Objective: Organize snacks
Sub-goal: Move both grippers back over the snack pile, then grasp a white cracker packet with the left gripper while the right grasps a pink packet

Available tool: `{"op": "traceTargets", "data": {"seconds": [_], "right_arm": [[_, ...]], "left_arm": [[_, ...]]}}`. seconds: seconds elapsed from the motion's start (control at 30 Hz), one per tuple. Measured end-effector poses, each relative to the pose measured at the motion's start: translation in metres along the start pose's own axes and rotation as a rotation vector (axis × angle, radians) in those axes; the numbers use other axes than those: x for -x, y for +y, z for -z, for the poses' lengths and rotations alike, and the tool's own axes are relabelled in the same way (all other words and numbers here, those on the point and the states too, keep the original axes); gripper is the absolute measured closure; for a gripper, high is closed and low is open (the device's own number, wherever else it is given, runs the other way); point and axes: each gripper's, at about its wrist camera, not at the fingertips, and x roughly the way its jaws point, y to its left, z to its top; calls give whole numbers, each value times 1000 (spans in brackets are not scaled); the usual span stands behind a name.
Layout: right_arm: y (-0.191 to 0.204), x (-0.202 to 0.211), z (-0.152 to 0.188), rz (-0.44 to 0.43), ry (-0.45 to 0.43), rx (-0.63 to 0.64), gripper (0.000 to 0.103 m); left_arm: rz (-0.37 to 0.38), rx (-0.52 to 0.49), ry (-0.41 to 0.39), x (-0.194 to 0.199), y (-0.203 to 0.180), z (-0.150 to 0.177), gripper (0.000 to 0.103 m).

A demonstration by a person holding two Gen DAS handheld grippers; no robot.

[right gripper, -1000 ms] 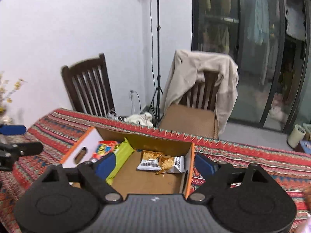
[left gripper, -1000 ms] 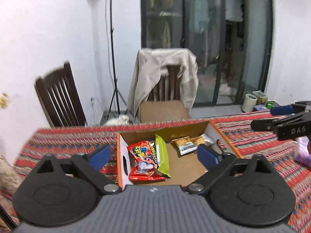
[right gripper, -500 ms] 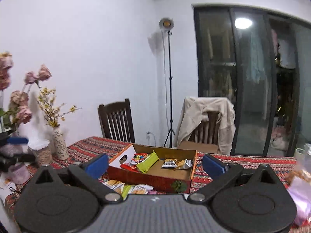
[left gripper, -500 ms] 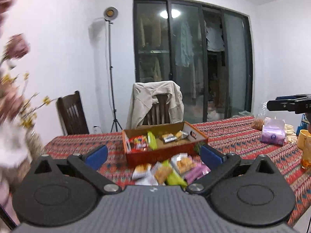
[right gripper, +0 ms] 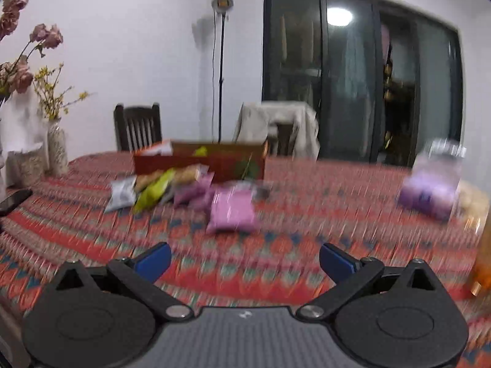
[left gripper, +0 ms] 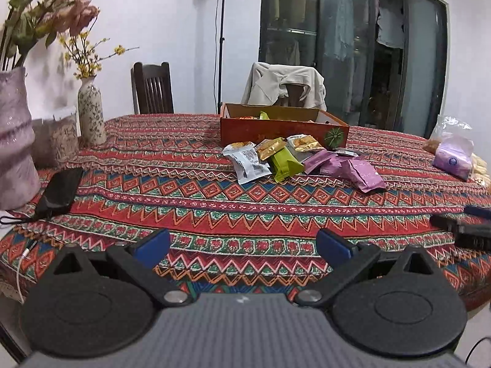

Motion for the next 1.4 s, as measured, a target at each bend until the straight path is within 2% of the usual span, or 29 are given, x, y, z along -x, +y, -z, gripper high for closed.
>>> {"op": "traceTargets", "data": {"seconds": [0.1, 0.23, 0.4, 0.6, 0.67, 0.77, 0.83, 0.93, 1.0, 1.03, 1.13, 1.17, 1.2, 1.23, 1.27, 1.3, 1.33, 1.4], "right_arm": [[-1, -5, 13, -7, 17, -29, 0], [0, -10, 18, 8, 7, -4, 0], [-10, -20, 9, 8, -20, -45, 0], [-25, -47, -7, -90, -72, -147, 0], [-26, -63, -18, -118, -39, -149, 0], [-17, -93, -36, -90, 49, -72, 0], [-12, -108, -45, -89, 54, -26, 0], [-3, -136, -57, -110, 82, 47, 2], [3, -155, -62, -105, 100, 89, 5], [5, -166, -64, -105, 119, 97, 10], [7, -190, -66, -143, 166, 77, 22], [6, -197, -66, -151, 184, 66, 24], [7, -202, -65, -146, 191, 58, 24], [8, -206, -64, -135, 193, 55, 29], [7, -210, -62, -139, 203, 45, 39], [6, -213, -62, -143, 222, 36, 42], [3, -214, -61, -158, 228, 22, 42], [-2, -214, -61, -173, 230, -7, 43]], "left_arm": [[12, 7, 15, -8, -1, -4, 0], [14, -17, 33, -19, -7, -4, 0], [10, -16, 61, -45, -13, -9, 0], [-5, -31, 20, -94, -18, -32, 0], [-10, -47, 8, -117, -19, -43, 0], [-7, -66, -5, -154, -19, -56, 2], [-1, -69, 12, -179, -17, -65, 11], [8, -63, 42, -217, -14, -77, 15], [0, -57, 62, -235, -11, -80, 20], [4, -53, 70, -242, -10, -81, 23], [23, -30, 92, -254, -4, -79, 29], [36, -19, 110, -258, -3, -78, 32], [53, -7, 126, -260, 0, -77, 41], [64, 8, 133, -261, 2, -77, 43], [69, 20, 132, -261, 4, -77, 44], [71, 26, 127, -260, 5, -77, 49], [67, 31, 123, -259, 6, -77, 56], [62, 43, 119, -259, 8, -76, 59]]}}
